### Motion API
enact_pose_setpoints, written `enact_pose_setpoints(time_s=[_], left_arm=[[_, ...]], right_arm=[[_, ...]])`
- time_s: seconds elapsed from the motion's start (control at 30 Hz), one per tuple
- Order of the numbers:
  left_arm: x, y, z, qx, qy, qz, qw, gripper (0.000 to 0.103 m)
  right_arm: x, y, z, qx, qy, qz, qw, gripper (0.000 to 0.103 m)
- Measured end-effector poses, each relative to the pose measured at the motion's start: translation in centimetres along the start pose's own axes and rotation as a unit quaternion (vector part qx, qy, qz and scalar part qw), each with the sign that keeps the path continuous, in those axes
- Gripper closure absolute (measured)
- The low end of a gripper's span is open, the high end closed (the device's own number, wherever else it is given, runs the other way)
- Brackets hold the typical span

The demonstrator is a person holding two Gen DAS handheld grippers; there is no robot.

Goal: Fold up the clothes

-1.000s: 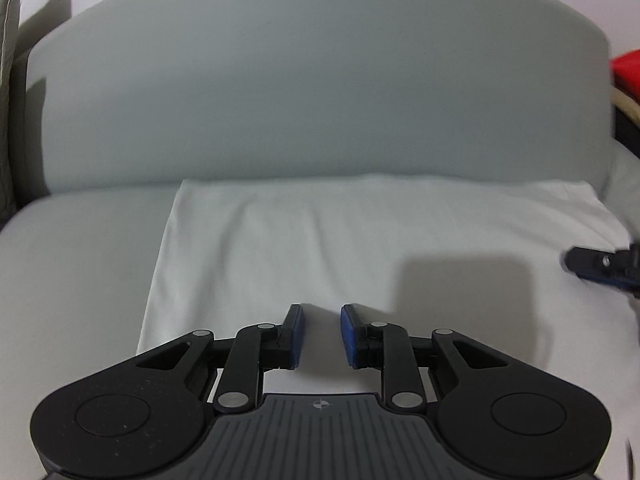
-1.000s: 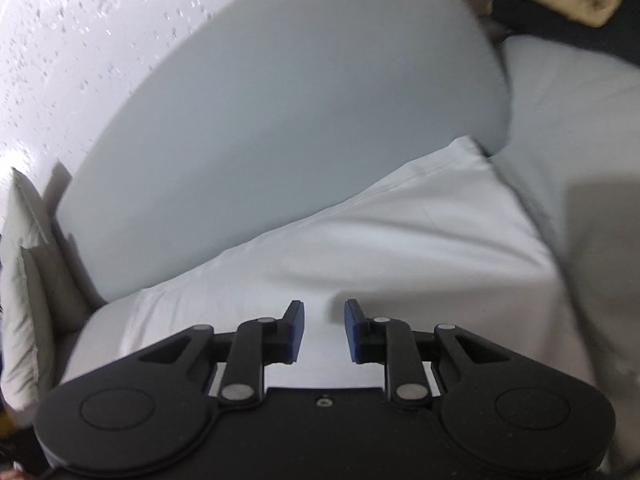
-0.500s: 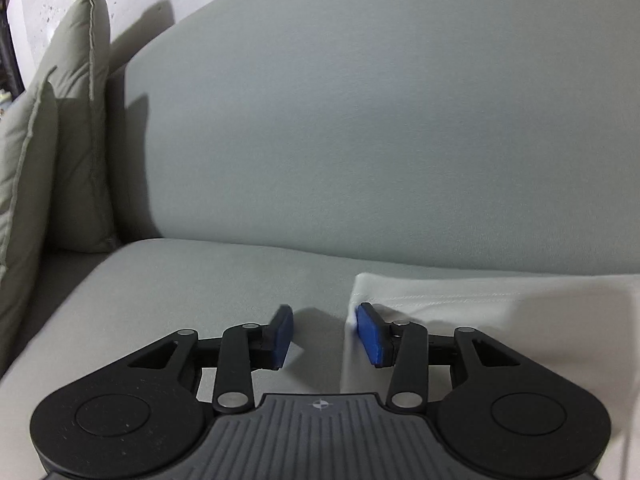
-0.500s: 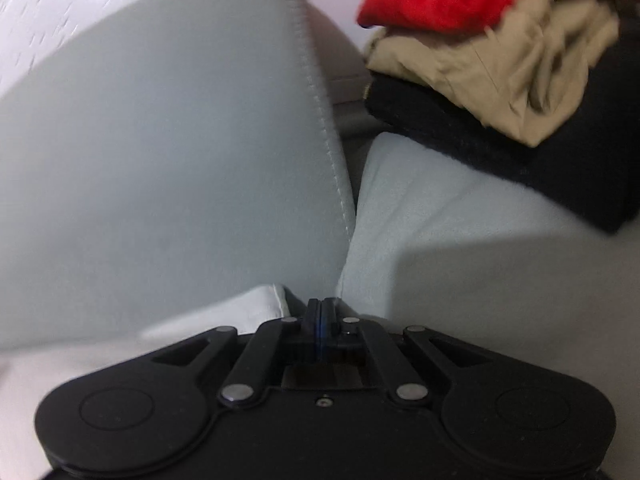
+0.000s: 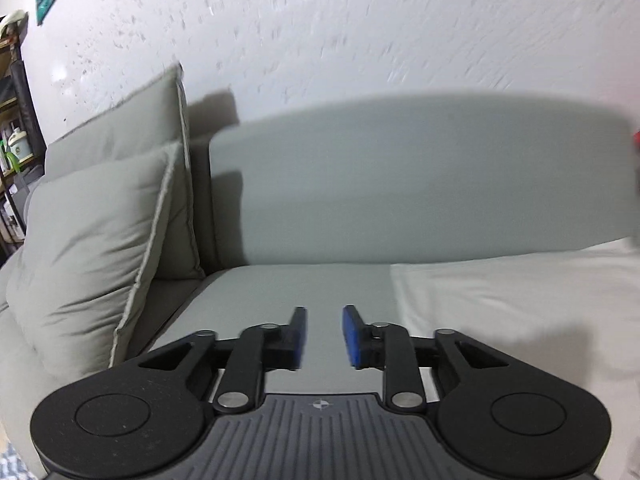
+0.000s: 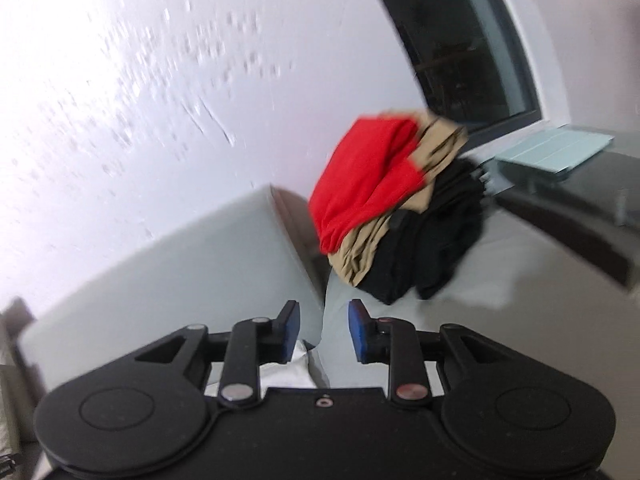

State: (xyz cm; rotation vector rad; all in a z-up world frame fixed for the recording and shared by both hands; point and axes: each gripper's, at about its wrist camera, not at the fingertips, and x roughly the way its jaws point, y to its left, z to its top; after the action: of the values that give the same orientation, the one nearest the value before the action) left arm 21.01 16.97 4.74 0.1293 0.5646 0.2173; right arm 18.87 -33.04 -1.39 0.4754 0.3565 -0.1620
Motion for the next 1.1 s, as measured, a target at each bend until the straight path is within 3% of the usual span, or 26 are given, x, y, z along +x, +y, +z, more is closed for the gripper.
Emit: enact_pose_setpoints(time_s=[0.13, 0.2, 0.27, 0.33, 0.43, 0.53, 0.67, 0.87, 1.1], left_arm=[[-7.3, -0.8, -3.3, -0.009, 0.012, -0.056, 0.9983, 0.066], [-9.5, -2.3, -5.9, 0.0, 0.031, -0.077, 0.9966, 0.063], [-10.7, -3.5, -8.3, 0.009, 0.053, -0.097, 0.9939, 0.062], [-11.2, -5.0, -10.8, 0.008, 0.08, -0.113, 0.9904, 0.062], [-10.7, -7.1, -13.8, 0.011, 0.116, -0.124, 0.9854, 0.062], [-10.5, -8.8, -15.5, 0.023, 0.135, -0.127, 0.9824, 0.062], [-9.2, -10.4, -16.3, 0.033, 0.156, -0.129, 0.9788, 0.062], [-8.6, -11.4, -17.8, 0.045, 0.177, -0.126, 0.9751, 0.062], [-11.5, -11.0, -18.9, 0.071, 0.174, -0.116, 0.9753, 0.069]], right_arm=[[-4.7, -1.3, 0.8, 0.014, 0.021, 0.024, 0.999, 0.065], [-5.1, -1.2, -0.8, 0.01, 0.058, 0.032, 0.998, 0.061], [-5.4, -1.2, -2.6, 0.005, 0.096, 0.041, 0.995, 0.05], [-5.7, -1.1, -4.3, 0.0, 0.133, 0.049, 0.99, 0.048], [-6.2, -1.0, -7.0, -0.007, 0.189, 0.062, 0.98, 0.05], [-6.6, -0.9, -9.7, -0.014, 0.244, 0.075, 0.967, 0.064], [-6.7, 1.4, -13.5, -0.063, 0.298, 0.083, 0.949, 0.066], [-6.2, 4.0, -16.0, -0.113, 0.307, 0.077, 0.942, 0.066], [-9.7, 4.8, -17.8, -0.181, 0.331, 0.085, 0.922, 0.067]])
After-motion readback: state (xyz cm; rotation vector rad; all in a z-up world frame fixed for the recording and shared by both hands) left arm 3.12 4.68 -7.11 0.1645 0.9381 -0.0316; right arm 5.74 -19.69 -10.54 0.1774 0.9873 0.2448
